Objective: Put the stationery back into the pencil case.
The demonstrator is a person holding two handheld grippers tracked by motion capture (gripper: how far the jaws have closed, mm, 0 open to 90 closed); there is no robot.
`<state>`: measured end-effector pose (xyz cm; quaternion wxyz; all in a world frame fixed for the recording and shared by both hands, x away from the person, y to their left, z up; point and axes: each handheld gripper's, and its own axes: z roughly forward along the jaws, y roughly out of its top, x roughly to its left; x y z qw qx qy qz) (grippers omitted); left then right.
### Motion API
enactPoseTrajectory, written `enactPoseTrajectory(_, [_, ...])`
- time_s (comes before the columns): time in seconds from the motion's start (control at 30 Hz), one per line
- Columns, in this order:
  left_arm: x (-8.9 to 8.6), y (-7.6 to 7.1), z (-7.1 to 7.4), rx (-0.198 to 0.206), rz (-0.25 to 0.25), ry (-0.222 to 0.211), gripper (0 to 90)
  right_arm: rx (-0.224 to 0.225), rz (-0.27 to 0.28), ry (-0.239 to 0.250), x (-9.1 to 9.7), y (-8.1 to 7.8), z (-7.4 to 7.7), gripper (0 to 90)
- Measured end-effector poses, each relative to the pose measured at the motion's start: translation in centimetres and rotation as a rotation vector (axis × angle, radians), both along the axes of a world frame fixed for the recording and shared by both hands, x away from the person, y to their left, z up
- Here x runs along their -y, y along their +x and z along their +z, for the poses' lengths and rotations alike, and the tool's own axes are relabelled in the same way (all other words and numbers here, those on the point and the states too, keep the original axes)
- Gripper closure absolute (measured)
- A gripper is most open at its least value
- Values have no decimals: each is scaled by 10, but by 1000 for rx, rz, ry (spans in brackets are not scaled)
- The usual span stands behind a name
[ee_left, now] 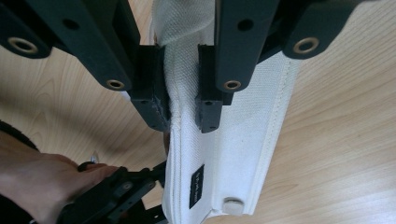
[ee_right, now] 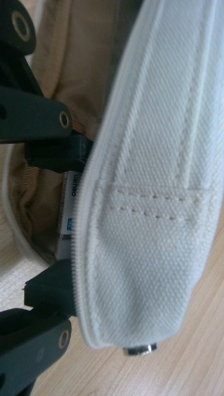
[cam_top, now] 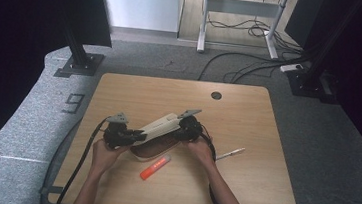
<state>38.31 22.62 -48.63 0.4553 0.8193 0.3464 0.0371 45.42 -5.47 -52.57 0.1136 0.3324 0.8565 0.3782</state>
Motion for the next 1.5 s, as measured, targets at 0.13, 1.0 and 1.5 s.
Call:
enactPoseTrajectory(0.13, [0, 0, 0, -1, -5, -9, 754, -1, -11, -5, -4, 3, -4, 460])
enactPoseTrajectory(1.0, [0, 1, -1, 7, 8, 4, 758, -20, 50, -26, 5, -6, -1, 284])
enactPoseTrajectory(1.5, [0, 1, -1, 4, 7, 0, 757, -32, 85, -12, 22, -17, 7, 284])
